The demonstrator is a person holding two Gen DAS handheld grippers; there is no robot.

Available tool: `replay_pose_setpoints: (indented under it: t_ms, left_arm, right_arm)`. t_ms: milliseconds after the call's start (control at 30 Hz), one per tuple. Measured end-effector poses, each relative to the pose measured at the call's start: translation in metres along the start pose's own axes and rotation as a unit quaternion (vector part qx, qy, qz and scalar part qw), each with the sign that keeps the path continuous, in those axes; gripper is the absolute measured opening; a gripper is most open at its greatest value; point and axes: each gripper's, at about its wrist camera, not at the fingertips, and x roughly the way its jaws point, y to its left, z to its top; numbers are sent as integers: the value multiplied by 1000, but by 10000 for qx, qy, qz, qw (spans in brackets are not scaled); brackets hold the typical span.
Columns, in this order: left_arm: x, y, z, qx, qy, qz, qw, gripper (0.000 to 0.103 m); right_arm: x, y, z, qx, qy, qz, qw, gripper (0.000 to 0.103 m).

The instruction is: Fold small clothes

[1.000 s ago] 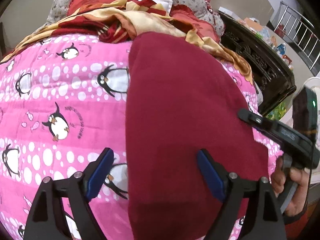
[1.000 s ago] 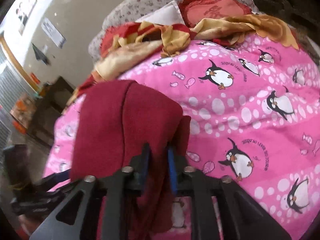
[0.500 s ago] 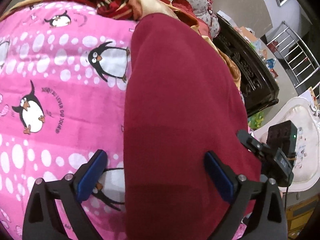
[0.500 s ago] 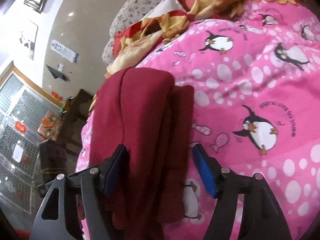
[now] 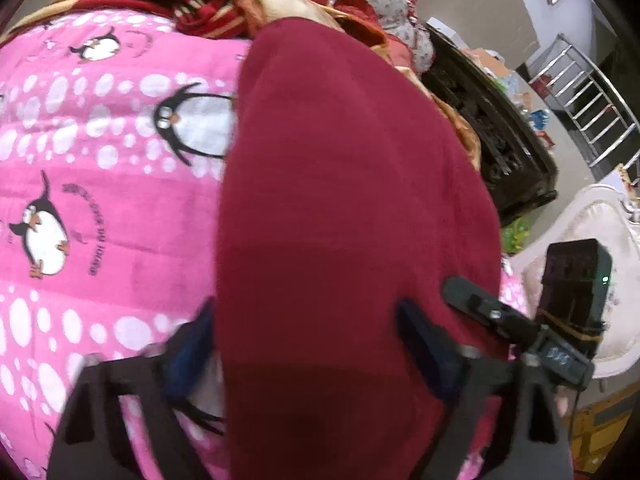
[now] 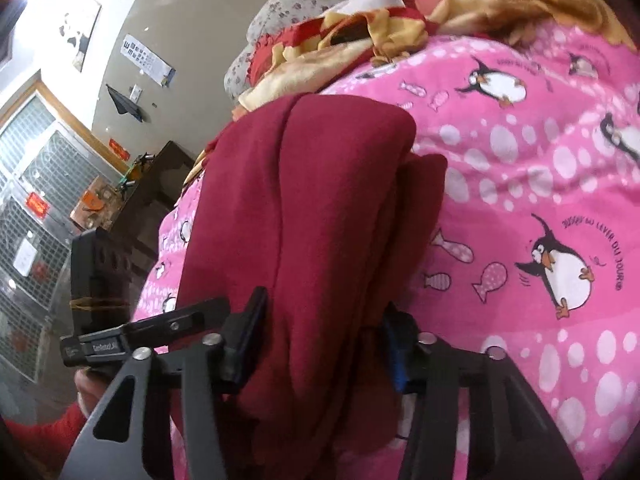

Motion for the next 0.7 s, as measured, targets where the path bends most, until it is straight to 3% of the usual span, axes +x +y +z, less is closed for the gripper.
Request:
replay_pose_setpoints:
  t_ms: [267, 467, 700]
  left_arm:
    - [-25, -25, -8, 358, -215, 296, 9987, 52]
    - [-61, -27, -23, 358, -302, 261, 9986, 50]
    - [-113, -18, -54, 360, -353, 473, 9976, 50]
  right_arm:
    - [-18, 23, 1, -193, -129, -92, 9997, 64]
    - [-37, 44, -6, -151, -175, 135, 9996, 63]
    - [-40, 82, -31, -186, 84, 507, 9985, 63]
